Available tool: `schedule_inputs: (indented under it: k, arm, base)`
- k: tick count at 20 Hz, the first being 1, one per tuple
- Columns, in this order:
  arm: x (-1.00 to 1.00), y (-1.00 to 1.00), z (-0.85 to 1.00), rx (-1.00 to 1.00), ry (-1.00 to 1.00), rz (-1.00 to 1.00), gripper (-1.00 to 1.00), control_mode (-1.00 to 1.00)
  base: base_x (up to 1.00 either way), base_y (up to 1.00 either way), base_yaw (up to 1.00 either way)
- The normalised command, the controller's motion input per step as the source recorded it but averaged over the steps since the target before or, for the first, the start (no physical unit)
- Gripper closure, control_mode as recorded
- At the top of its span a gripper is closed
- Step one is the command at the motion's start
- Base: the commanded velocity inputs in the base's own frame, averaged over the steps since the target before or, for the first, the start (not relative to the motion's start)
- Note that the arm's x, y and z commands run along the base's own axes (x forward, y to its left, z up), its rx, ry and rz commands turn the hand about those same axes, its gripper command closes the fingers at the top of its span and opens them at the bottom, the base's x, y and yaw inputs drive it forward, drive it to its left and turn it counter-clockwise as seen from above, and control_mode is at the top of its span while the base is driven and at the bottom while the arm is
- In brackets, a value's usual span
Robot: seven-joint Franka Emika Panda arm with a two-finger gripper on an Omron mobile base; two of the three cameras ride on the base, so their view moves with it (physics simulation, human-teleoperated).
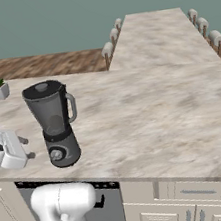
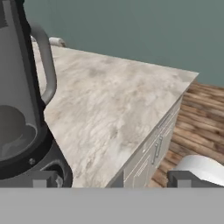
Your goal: Open the blender lid, put the orange in the blender, close the lid, and start the blender.
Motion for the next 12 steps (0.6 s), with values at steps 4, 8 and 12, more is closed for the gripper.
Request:
schedule_inputs:
  k: [4,8,12]
  arm:
    - [0.05,0.00,-0.27,-0.11,-0.16,0.00,-1.00,-1.00]
    - [0.11,0.00,-0.24,-0.12,-0.12,0.00,-1.00,-1.00]
    - [0.06,-0.18,-0.10,-0.11,-0.01,0.00,-1.00,-1.00]
  base:
    - [0.00,0.00,0.00]
    - [0.00,0.00,0.00]
    - [0.00,0.00,0.00]
